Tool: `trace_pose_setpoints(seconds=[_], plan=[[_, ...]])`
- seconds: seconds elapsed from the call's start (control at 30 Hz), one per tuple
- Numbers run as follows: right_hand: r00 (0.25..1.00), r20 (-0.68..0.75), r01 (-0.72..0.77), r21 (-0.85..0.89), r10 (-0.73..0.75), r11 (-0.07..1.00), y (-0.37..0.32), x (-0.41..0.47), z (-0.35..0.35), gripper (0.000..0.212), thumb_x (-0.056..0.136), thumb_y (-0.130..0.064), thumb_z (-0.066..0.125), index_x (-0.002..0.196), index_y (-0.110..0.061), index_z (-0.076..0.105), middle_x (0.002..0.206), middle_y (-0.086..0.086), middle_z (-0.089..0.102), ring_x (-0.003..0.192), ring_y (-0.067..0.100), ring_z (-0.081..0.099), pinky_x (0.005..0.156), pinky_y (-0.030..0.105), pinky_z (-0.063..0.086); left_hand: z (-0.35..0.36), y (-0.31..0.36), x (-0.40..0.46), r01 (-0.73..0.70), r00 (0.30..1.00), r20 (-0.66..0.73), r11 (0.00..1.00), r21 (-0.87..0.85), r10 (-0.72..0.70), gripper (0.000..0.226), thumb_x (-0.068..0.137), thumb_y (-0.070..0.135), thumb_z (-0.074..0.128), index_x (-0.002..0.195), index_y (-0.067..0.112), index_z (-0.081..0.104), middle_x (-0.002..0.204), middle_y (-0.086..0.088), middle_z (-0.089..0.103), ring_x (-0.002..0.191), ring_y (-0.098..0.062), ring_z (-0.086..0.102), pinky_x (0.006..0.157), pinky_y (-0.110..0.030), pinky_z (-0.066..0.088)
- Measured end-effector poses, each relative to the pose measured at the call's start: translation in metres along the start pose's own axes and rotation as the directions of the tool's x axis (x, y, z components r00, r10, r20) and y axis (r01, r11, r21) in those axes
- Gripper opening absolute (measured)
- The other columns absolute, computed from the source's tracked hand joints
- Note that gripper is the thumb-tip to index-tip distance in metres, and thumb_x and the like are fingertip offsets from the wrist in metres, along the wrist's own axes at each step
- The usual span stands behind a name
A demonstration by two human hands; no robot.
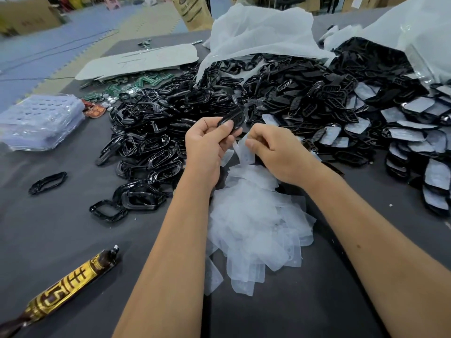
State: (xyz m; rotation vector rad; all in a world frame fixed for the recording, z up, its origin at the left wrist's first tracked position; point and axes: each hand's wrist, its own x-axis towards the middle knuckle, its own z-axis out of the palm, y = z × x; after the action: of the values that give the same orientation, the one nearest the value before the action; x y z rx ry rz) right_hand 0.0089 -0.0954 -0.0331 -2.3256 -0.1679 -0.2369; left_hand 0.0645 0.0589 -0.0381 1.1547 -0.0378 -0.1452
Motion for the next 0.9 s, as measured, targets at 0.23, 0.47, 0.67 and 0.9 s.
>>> trace_pose_setpoints(seconds=[0.23,0.47,0.67,0.9], plan=[[0.987,-0.133,-0.030,0.371,0.085,0.928,0.011,-0.004,0.014,0.013,0.105,-0.008,0.053,0.092,-0.006,0.054,0.059,0.010,0.061,0.046,0.012,0.051,0.046,0.019,0.039,0.001,-0.005,0.004,0.031,0.999,0.012,0.984,0.177,-0.034,0.016,0.093,-0.003,0.070,0.086,0.010,0.064,0.074,-0.004,0.065,0.060,-0.011,0.065,0.067,-0.025,0.056],[0.952,-0.222,-0.002,0.679,0.208,0.734,0.013,-0.006,0.012,0.013,0.100,-0.003,0.060,0.103,-0.015,0.056,0.068,0.004,0.062,0.052,0.019,0.055,0.040,0.021,0.038,0.002,-0.011,0.002,-0.073,0.997,-0.007,0.953,0.293,0.079,0.016,0.091,-0.005,0.071,0.085,0.008,0.064,0.070,-0.002,0.069,0.072,-0.020,0.072,0.067,-0.025,0.059],[0.953,-0.219,0.018,0.728,0.208,0.685,0.010,-0.008,0.009,0.031,0.090,0.005,0.073,0.115,-0.007,0.060,0.078,0.004,0.071,0.062,0.023,0.070,0.044,0.028,0.048,-0.003,-0.007,0.002,-0.227,0.968,-0.048,0.937,0.264,0.248,0.014,0.089,-0.001,0.072,0.086,0.010,0.064,0.073,-0.003,0.073,0.072,-0.021,0.074,0.065,-0.028,0.056],[0.946,-0.196,-0.009,0.781,0.259,0.625,0.011,-0.007,0.007,0.007,0.096,0.002,0.068,0.094,0.000,0.061,0.077,0.011,0.074,0.062,0.024,0.074,0.043,0.024,0.049,-0.003,-0.006,-0.001,-0.242,0.969,0.000,0.951,0.193,0.247,0.017,0.089,-0.006,0.069,0.093,0.011,0.066,0.074,0.002,0.073,0.070,-0.018,0.074,0.064,-0.023,0.056]])
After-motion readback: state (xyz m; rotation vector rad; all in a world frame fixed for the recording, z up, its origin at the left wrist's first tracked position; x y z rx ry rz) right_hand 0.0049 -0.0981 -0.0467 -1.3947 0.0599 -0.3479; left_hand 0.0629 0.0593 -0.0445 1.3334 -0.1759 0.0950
